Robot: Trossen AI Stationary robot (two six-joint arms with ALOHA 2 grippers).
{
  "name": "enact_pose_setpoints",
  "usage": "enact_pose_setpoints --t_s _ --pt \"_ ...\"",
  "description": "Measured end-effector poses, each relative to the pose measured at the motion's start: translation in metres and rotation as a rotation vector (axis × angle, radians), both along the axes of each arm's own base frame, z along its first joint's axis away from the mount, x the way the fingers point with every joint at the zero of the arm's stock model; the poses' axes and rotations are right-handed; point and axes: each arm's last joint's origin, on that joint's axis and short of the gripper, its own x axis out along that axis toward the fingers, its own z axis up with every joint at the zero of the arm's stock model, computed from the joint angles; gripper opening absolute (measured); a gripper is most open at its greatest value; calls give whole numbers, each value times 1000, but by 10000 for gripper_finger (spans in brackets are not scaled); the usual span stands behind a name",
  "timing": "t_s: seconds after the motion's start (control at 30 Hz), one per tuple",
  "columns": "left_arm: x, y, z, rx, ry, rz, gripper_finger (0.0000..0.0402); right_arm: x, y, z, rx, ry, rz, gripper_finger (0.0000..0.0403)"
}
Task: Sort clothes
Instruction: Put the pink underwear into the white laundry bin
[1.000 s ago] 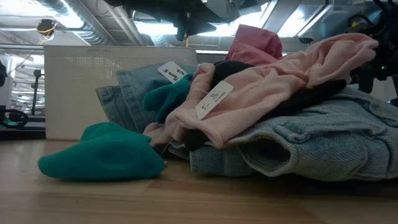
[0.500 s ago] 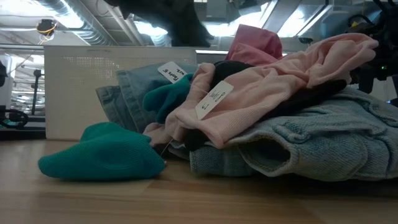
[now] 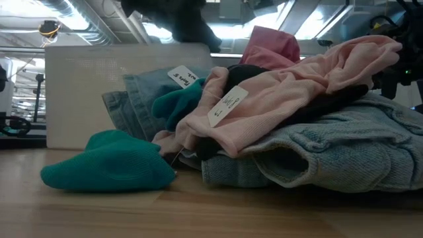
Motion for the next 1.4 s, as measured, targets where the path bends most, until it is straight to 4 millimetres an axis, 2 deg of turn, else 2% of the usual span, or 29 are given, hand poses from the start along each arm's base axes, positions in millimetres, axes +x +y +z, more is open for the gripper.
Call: enact_pose_setpoints --t_s 0.13,0.3,0.47,0.73,0.87,1.03,1.23,1.4 --pt "4 -11 1 84 -15 -23 186 0 0 0 0 0 0 35" --pt "8 -13 7 200 -60 21 186 0 0 0 0 0 0 35" --pt "12 -27 17 200 -119 -32 186 0 0 0 0 0 0 35" --pt "12 -59 14 190 -80 -133 186 0 0 0 0 0 0 35" --pt "12 -69 13 186 -77 -155 186 0 0 0 0 0 0 35" --pt "22 -69 0 160 -48 -136 186 0 0 0 0 0 0 35" --pt "41 -69 -27 169 -8 -143 186 0 0 0 0 0 0 35" --pt "52 -67 -35 169 -43 -139 186 0 0 0 0 0 0 35"
